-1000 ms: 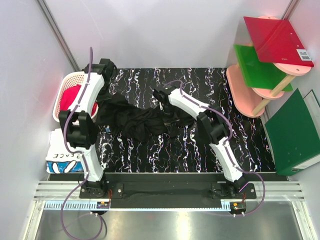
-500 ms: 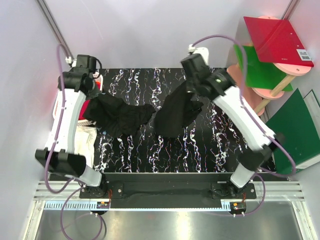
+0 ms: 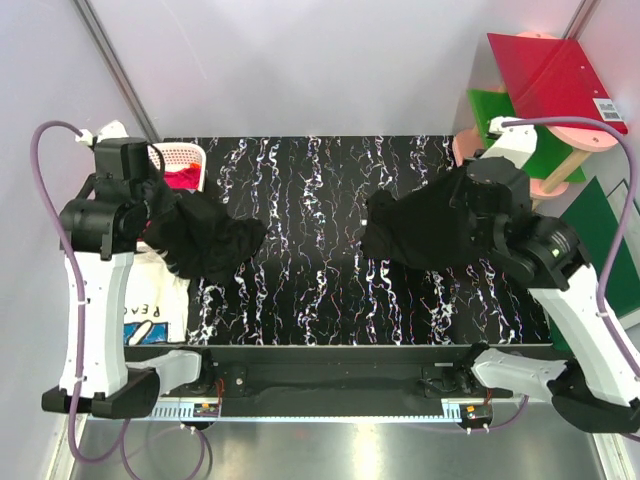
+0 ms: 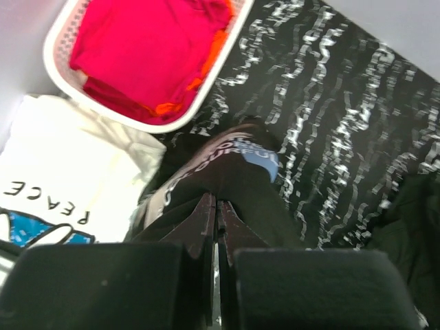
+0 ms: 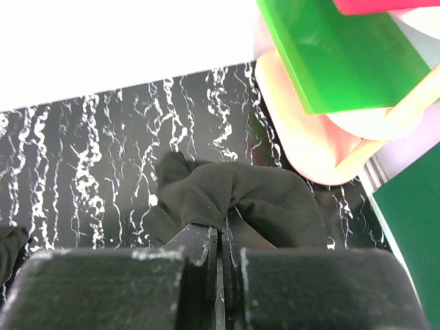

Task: Fold and stack the t-shirts
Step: Move the tshirt to the center of the board

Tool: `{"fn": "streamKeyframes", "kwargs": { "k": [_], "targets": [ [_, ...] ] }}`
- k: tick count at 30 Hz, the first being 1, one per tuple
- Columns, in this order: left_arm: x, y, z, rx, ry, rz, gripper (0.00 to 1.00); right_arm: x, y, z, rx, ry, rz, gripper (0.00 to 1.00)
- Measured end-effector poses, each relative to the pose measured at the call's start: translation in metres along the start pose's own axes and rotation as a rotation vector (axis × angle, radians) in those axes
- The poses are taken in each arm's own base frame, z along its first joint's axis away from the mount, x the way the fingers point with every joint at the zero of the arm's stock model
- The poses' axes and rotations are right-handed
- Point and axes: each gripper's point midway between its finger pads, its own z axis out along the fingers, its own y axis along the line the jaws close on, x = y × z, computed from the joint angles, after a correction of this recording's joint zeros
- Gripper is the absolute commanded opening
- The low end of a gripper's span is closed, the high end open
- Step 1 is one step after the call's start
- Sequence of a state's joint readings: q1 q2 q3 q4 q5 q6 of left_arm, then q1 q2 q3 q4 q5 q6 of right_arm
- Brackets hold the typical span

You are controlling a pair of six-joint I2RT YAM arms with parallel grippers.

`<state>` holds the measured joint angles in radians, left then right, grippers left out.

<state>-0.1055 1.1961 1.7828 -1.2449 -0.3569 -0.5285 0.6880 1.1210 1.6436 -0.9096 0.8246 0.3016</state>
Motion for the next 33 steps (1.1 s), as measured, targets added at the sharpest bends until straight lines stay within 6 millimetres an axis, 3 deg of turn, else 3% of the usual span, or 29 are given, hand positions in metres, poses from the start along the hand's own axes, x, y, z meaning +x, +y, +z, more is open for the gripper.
{"fn": "streamKeyframes", "kwargs": {
  "k": [4,8,12,17,20,25,29,33],
  "targets": [
    [0.007,-0.011,-0.003,0.073,0.032,0.005,0.00,-0.001,0.000,-0.001,-0.007,-0.009,0.008,0.00],
    [0.003,-0.024,0.015,0.069,0.065,0.032,0.00,0.019,0.028,0.019,-0.043,0.059,-0.019,0.00],
    [-0.031,-0.043,0.035,0.048,0.023,0.038,0.00,0.062,0.066,0.048,-0.085,0.184,-0.080,0.00],
    [-0.080,-0.055,0.049,0.009,-0.083,0.001,0.00,0.098,0.087,0.060,-0.132,0.285,-0.116,0.00],
    [-0.102,-0.037,0.062,-0.069,-0.126,-0.058,0.00,0.105,0.092,0.059,-0.156,0.309,-0.112,0.00],
    [-0.133,0.030,0.079,-0.230,-0.168,-0.209,0.00,0.119,0.099,0.057,-0.194,0.353,-0.106,0.00],
    [-0.155,0.067,0.082,-0.291,-0.215,-0.285,0.00,0.138,0.107,0.058,-0.222,0.411,-0.119,0.00],
    [-0.168,0.090,0.078,-0.322,-0.248,-0.326,0.00,0.163,0.118,0.066,-0.240,0.481,-0.154,0.00]
  ]
}}
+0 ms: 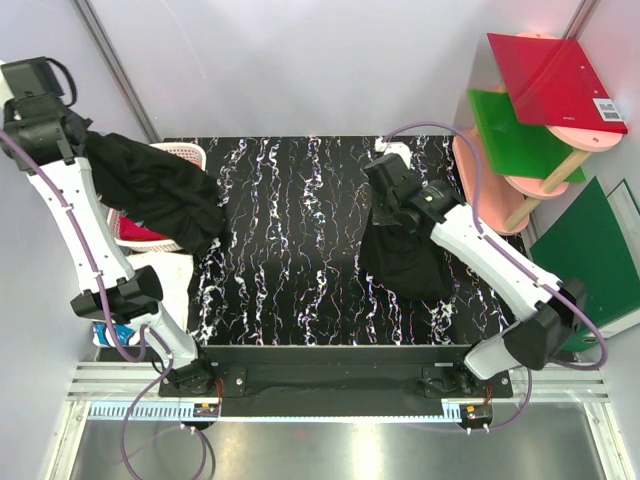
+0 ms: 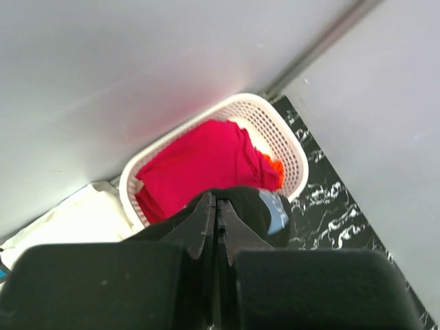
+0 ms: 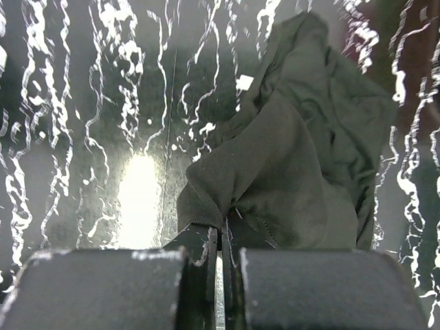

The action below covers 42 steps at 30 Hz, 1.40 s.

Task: Fold and stack the t-shirts
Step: Move the tshirt to the center of the board

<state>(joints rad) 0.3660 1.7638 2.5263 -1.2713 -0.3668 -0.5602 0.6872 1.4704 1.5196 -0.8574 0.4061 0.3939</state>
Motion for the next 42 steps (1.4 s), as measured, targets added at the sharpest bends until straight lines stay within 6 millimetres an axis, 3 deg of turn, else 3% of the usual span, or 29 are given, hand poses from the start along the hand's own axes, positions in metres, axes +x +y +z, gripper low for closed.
{"fn": "streamKeyframes", "kwargs": {
  "k": [7,12,18,24,29,35,38,42],
  "targets": [
    [-0.032,0.029,0.004,-0.019,-0.050,-0.085,0.00,0.026,0.017,0.026,-0.043,0.114,-0.063,0.00],
    [-0.049,0.023,0.016,0.025,-0.092,-0.108,0.00,0.032,0.022,0.034,-0.061,0.145,-0.095,0.00],
    [-0.027,0.014,0.061,0.028,-0.013,-0.074,0.00,0.036,0.026,0.036,-0.080,0.164,-0.108,0.00],
    [-0.008,0.013,0.071,0.045,0.050,-0.046,0.00,0.038,0.030,0.035,-0.103,0.175,-0.107,0.00],
    [0.000,0.017,0.057,0.053,0.075,-0.034,0.00,0.038,0.030,0.035,-0.103,0.175,-0.107,0.00],
    [-0.007,0.010,0.020,0.117,0.043,-0.032,0.00,0.040,0.029,0.036,-0.101,0.179,-0.108,0.00],
    [-0.005,-0.010,0.004,0.184,0.032,-0.003,0.00,0.040,0.029,0.036,-0.100,0.180,-0.109,0.00],
    [0.024,-0.059,-0.009,0.309,0.061,0.118,0.00,0.041,0.029,0.036,-0.100,0.182,-0.110,0.00]
  ]
}}
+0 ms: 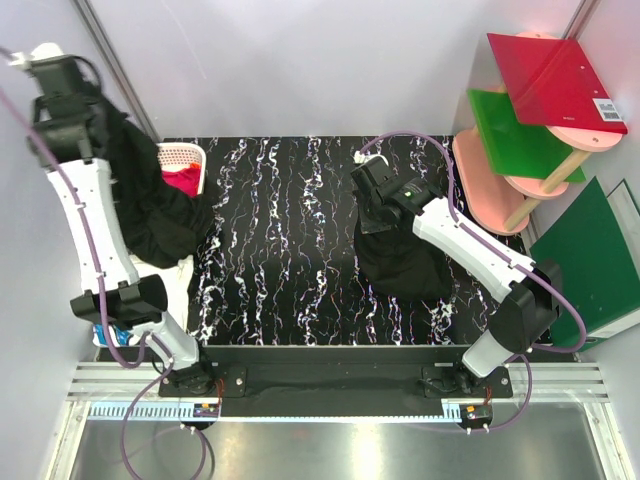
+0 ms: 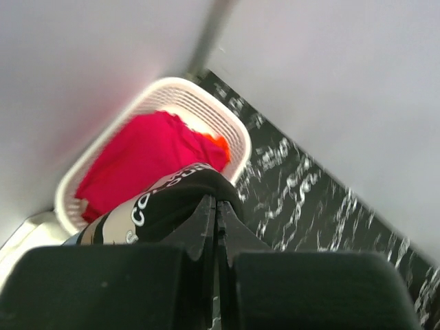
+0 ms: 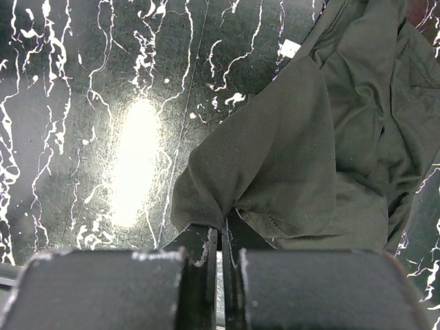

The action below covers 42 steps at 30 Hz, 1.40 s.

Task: Fold and stack the t-shirts
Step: Move the tshirt to the center of the board

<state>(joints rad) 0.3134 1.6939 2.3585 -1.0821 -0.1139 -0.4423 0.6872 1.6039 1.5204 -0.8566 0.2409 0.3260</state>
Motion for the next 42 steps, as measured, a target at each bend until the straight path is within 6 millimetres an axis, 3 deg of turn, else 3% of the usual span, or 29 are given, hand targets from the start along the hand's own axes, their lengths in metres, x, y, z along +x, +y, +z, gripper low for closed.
{"fn": "streamKeyframes", "kwargs": {
  "k": [3,5,8,14,15,16,17,18,22,26,29,34,37,42],
  "targets": [
    [0.034,-0.033,0.016,0.046,0.061,0.124,0.00,0.001,0.000,0.000,0.000,0.002,0.000,0.00],
    [0.056,-0.035,0.033,0.015,0.100,0.186,0.00,0.001,0.000,0.001,0.001,0.003,-0.001,0.00],
    [0.084,-0.011,0.068,-0.112,0.165,0.255,0.00,0.004,-0.001,0.003,0.004,0.008,-0.004,0.00],
    [0.097,0.050,0.121,-0.314,0.220,0.259,0.00,0.004,-0.001,0.003,0.004,0.007,-0.011,0.00],
    [0.096,0.058,0.128,-0.337,0.221,0.256,0.14,0.004,-0.001,0.003,0.004,0.009,-0.011,0.00],
    [0.096,0.066,0.135,-0.359,0.224,0.255,0.68,0.004,-0.001,0.003,0.004,0.010,-0.012,0.00],
    [0.097,0.072,0.139,-0.375,0.228,0.261,0.89,0.004,-0.001,0.003,0.005,0.013,-0.012,0.00],
    [0.098,0.079,0.145,-0.393,0.235,0.269,0.99,0.005,-0.001,0.004,0.007,0.016,-0.013,0.00],
    [0.115,0.083,0.149,-0.415,0.288,0.300,0.99,0.007,-0.001,0.008,0.012,0.030,-0.016,0.00],
    [0.142,0.085,0.139,-0.420,0.349,0.328,0.99,0.010,-0.001,0.013,0.016,0.044,-0.019,0.00],
    [0.172,0.091,0.109,-0.422,0.429,0.367,0.99,0.012,0.002,0.015,0.007,0.057,-0.017,0.00],
    [0.196,0.093,0.044,-0.371,0.458,0.385,0.99,0.014,0.004,0.015,-0.005,0.066,-0.007,0.00],
    [0.215,0.105,0.013,-0.364,0.479,0.381,0.99,0.015,0.007,0.015,-0.019,0.073,-0.001,0.00],
    [0.269,0.135,-0.002,-0.422,0.621,0.416,0.99,0.017,0.011,0.015,-0.038,0.081,0.007,0.00]
  ]
}}
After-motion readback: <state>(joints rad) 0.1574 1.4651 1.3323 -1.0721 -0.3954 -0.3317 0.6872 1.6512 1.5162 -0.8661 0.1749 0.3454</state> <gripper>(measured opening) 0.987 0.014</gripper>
